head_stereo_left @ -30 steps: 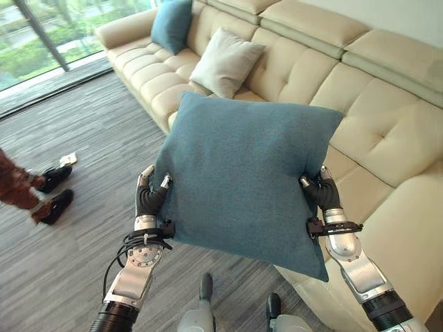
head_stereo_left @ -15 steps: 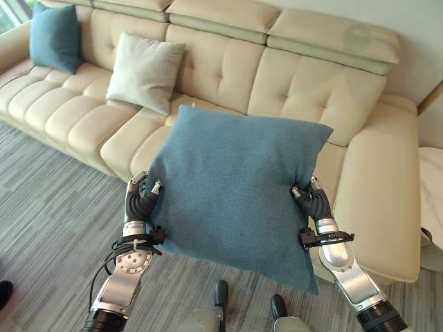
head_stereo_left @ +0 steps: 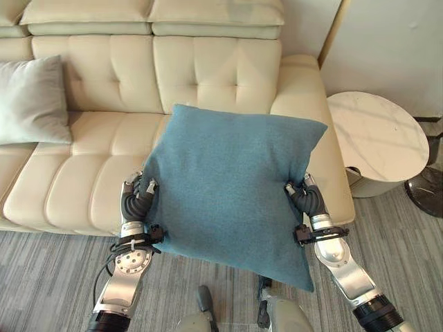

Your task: Pick up all the scattered cushions and arrange them neatly on the sofa.

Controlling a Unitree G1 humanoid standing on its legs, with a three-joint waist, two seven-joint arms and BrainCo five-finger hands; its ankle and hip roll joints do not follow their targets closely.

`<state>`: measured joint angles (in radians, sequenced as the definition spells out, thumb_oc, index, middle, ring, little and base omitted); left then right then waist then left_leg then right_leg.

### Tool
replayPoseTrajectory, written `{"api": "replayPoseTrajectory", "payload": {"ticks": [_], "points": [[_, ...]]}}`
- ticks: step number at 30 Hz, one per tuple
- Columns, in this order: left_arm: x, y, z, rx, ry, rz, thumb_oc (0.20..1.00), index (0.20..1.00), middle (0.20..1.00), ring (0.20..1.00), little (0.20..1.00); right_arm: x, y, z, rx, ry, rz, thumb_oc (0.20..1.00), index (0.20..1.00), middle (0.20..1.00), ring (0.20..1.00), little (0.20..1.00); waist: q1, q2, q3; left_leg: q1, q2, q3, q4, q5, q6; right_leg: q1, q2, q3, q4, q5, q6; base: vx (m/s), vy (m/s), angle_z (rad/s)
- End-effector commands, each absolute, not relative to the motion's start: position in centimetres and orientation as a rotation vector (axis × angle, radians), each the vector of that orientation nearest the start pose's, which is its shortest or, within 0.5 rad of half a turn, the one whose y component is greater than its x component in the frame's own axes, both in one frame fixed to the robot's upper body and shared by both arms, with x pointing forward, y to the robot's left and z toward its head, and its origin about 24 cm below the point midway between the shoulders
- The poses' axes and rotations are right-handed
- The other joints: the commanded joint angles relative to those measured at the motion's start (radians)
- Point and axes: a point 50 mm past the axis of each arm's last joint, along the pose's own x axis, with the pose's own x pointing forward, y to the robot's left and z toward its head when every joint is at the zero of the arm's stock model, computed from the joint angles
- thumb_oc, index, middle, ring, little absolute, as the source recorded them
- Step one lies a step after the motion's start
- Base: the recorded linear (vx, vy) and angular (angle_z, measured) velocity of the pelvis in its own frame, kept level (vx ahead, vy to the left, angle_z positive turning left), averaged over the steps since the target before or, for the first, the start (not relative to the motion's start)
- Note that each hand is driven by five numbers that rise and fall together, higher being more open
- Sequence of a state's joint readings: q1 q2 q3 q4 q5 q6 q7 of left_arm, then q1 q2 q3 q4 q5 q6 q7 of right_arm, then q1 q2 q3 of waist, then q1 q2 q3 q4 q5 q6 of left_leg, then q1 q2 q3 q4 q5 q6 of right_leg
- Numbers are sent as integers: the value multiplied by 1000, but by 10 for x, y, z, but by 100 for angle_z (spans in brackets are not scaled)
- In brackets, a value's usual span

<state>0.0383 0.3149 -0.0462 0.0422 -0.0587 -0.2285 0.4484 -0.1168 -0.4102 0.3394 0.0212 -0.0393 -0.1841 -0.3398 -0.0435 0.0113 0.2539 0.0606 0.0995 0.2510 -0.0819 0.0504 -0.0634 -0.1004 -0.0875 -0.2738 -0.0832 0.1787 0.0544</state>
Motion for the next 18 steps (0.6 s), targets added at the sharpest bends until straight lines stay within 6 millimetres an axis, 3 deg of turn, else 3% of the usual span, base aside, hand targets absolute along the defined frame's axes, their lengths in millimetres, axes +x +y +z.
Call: {"api": "replayPoseTrajectory", "payload": {"ticks": [1, 2, 3, 5, 8, 9, 10, 11, 12, 15, 18], "points": [[246, 203, 108, 214, -480, 282, 200, 200, 200, 200, 200, 263, -129, 123, -280, -554, 102, 200, 200, 200, 200, 200, 7, -39, -72, 78, -52, -101, 161, -235, 0, -60, -58, 25, 51, -102, 80, 346, -275, -7], [245, 202, 106, 191, -472, 282, 200, 200, 200, 200, 200, 263, -131, 124, -290, -554, 113, 200, 200, 200, 200, 200, 14, -33, -59, 12, -42, -123, 333, -203, -23, -13, -51, 29, 48, -127, 53, 217, -192, 3], [245, 202, 107, 191, -473, 282, 200, 200, 200, 200, 200, 263, -131, 124, -290, -555, 113, 200, 200, 200, 200, 200, 12, -36, -60, 4, -45, -126, 339, -201, -22, -17, -54, 28, 47, -123, 52, 182, -164, 14], [246, 201, 106, 159, -472, 290, 200, 200, 200, 200, 200, 263, -136, 125, -280, -553, 98, 200, 200, 200, 200, 200, 25, -46, -51, -83, -56, -165, 510, -144, -49, 37, -51, 28, 39, -157, 23, 188, -155, -1], [246, 201, 103, 157, -457, 289, 200, 200, 200, 200, 200, 262, -137, 125, -280, -547, 92, 200, 200, 200, 200, 200, 29, -53, -48, -143, -60, -165, 520, -157, -41, 62, -52, 32, 34, -176, 20, 192, -84, -5], [243, 202, 100, 165, -440, 292, 200, 200, 200, 200, 200, 261, -137, 123, -290, -539, 97, 200, 200, 200, 200, 200, 38, -54, -51, -167, -54, -160, 422, -186, -21, 78, -51, 42, 32, -191, 25, 211, -13, -6], [243, 202, 100, 165, -438, 292, 200, 200, 200, 200, 200, 261, -137, 122, -290, -538, 97, 200, 200, 200, 200, 200, 40, -55, -51, -160, -55, -157, 415, -185, -21, 80, -52, 44, 32, -192, 26, 291, 47, -3], [241, 203, 98, 169, -431, 293, 200, 200, 200, 200, 200, 261, -138, 122, -297, -537, 91, 200, 200, 200, 200, 200, 54, -41, -50, -166, -29, -175, 281, -132, -21, 97, -42, 55, 36, -205, 31, 150, 42, -5], [241, 202, 98, 169, -430, 293, 200, 200, 200, 200, 200, 261, -138, 122, -297, -536, 91, 200, 200, 200, 200, 200, 55, -41, -49, -157, -30, -174, 267, -126, -22, 99, -43, 56, 37, -206, 30, 202, 65, -10], [241, 201, 99, 166, -432, 300, 200, 200, 200, 200, 200, 262, -139, 123, -298, -545, 69, 200, 200, 200, 200, 200, 65, -19, -41, -174, 6, -204, 119, -12, -38, 123, -29, 62, 38, -231, 31, 150, 60, -8], [239, 195, 91, 162, -392, 268, 200, 200, 200, 200, 200, 258, -140, 115, -309, -516, 67, 200, 200, 200, 200, 200, 56, 1, -64, -102, 14, -200, 6, 13, -49, 158, -13, 71, 27, -241, 35, 182, 82, -20]]}}
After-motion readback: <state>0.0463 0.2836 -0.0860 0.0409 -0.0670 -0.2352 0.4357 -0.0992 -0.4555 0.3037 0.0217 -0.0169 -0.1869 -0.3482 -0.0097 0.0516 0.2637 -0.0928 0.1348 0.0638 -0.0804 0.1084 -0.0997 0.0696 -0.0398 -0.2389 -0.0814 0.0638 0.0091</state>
